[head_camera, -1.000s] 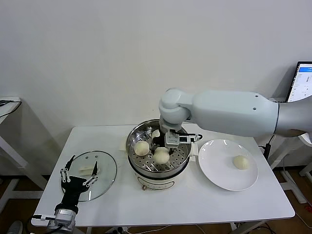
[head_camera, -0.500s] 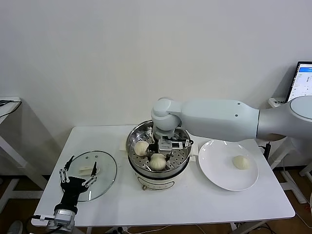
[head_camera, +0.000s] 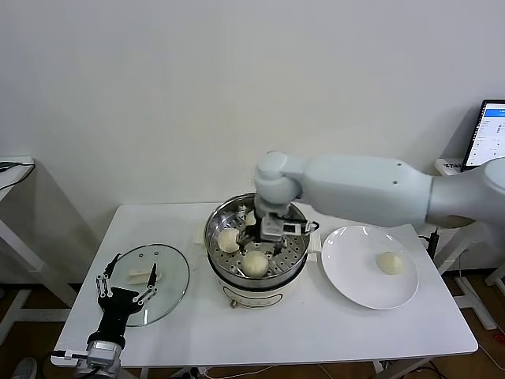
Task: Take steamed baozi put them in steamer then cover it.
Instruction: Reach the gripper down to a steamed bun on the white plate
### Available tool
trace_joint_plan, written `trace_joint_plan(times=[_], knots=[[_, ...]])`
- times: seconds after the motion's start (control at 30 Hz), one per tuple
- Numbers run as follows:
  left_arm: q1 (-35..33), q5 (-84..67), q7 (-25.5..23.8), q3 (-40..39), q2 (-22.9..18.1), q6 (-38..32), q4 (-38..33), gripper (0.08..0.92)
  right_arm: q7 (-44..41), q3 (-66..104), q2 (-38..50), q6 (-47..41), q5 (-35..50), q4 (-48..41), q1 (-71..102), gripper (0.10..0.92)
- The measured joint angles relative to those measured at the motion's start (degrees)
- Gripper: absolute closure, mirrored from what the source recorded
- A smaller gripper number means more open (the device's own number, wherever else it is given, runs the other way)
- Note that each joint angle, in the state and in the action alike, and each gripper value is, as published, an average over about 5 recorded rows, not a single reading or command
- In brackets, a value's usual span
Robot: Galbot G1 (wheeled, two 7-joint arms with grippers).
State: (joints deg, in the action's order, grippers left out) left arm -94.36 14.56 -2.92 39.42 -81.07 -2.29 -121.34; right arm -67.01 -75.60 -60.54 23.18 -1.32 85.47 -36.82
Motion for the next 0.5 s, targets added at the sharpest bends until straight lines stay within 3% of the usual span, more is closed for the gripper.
trace_joint_plan(times=[0.27,0.5], knots=[[-0.34,0.64,0.23,-0.93,-0.2,-0.07,-0.9,0.177,-4.77,0.08,12.25,-8.79,6.19,-0.29,-2.22,0.203],[-0.89,1.24,0.31,-1.55,-0.35,-0.34,-1.31,0.177,-6.97,5.88,21.76,-15.69,5.16,-5.54,5.2,0.203]])
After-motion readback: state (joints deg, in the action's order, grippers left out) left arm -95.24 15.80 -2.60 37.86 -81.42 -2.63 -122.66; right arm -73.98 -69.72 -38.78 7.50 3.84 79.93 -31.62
